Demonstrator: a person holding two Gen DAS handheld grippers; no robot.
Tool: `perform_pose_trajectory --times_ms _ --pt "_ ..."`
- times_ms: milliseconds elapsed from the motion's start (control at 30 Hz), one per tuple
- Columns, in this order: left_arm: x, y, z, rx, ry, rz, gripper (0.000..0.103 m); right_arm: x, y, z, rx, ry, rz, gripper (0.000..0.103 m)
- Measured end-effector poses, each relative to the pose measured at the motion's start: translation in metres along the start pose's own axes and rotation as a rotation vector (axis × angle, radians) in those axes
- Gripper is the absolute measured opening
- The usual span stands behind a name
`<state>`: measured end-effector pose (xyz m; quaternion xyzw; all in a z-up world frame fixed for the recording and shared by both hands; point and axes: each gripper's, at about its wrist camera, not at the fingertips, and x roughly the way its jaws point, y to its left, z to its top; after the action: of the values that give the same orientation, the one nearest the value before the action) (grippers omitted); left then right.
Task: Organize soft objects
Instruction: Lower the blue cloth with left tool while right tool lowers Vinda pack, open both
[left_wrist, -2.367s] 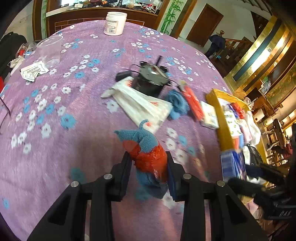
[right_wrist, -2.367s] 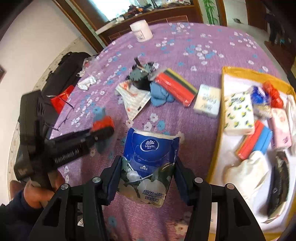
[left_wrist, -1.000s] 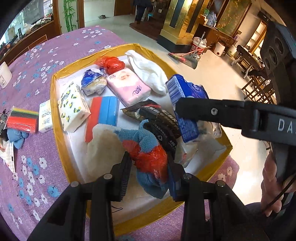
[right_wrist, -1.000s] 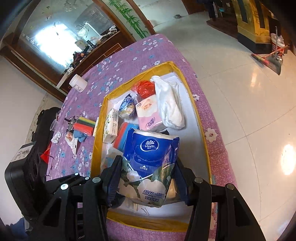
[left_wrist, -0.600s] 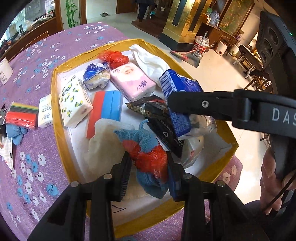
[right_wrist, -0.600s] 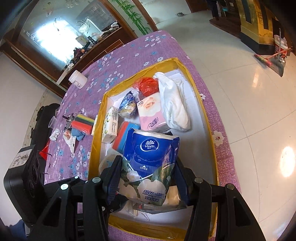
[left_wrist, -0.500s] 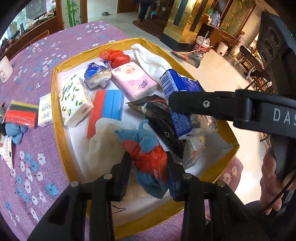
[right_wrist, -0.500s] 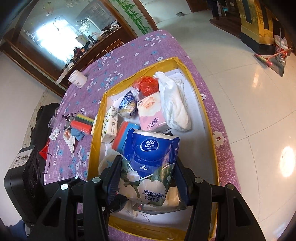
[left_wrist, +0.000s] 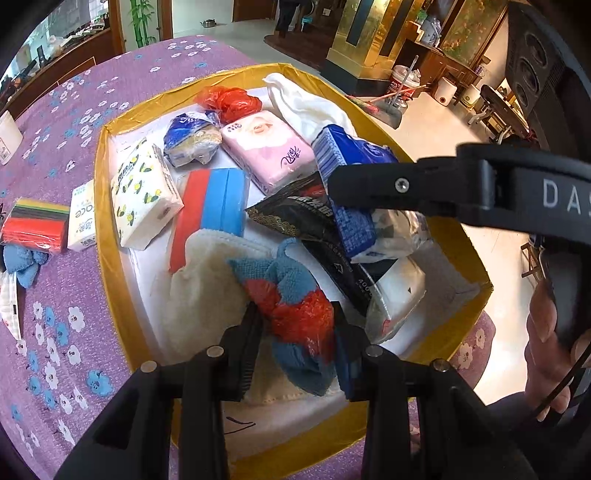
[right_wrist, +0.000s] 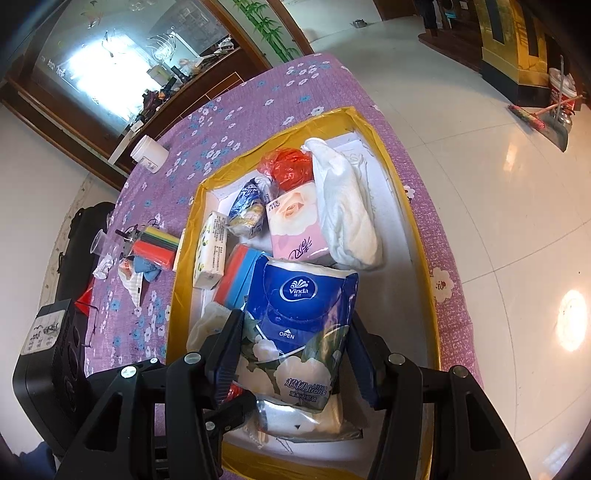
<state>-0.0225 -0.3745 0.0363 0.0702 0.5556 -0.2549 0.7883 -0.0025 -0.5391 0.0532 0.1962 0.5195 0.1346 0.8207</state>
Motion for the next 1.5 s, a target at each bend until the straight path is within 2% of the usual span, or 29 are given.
perform_pose_trajectory --times_ms 300,533,833,1033,1167,1300,1500 --pt "0.003 0.001 0.0 -0.008 0.003 0.001 0.034 0.016 0.008 0.012 -0.054 0.006 -0.03 0.058" --pt "0.003 0.002 -0.001 -0.008 -0.001 0.0 0.034 0.034 0.01 0.022 -0.095 0.001 -0.085 0.057" --pt "0.005 0.004 0.0 -0.004 -0.006 -0.001 0.035 0.04 0.008 0.026 -0.102 0.015 -0.084 0.057" --pt "0.005 0.001 0.002 0.012 -0.011 -0.003 0.041 0.038 0.01 0.025 -0.106 0.013 -0.086 0.058" --pt "0.002 0.001 0.004 0.016 -0.029 0.001 0.058 0.032 0.013 0.025 -0.123 -0.006 -0.096 0.068" --pt "-0.005 0.004 0.006 0.013 -0.06 0.0 0.066 0.024 0.019 0.023 -0.147 -0.027 -0.099 0.072" --pt "-0.012 0.01 0.007 0.007 -0.083 0.001 0.069 0.016 0.024 0.021 -0.159 -0.05 -0.094 0.075"
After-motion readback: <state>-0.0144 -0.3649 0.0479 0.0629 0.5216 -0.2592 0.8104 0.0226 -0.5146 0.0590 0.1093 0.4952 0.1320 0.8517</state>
